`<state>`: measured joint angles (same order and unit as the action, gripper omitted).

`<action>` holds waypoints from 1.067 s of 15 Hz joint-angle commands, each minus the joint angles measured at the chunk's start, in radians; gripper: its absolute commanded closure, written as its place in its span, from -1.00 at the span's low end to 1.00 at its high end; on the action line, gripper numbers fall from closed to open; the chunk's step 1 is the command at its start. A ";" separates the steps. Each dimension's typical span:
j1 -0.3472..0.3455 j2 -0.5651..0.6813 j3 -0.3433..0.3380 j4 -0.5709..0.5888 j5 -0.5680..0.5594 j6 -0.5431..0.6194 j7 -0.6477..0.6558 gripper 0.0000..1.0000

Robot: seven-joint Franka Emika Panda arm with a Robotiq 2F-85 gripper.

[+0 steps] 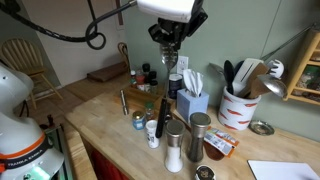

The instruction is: Move the silver cooking spoon to the bottom-left corner of the counter

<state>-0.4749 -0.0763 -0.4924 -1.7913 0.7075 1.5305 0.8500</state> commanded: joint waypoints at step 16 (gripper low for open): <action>0.022 -0.031 0.051 0.008 -0.218 -0.154 0.083 0.99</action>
<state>-0.4610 -0.0789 -0.4531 -1.7873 0.5842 1.4599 0.8839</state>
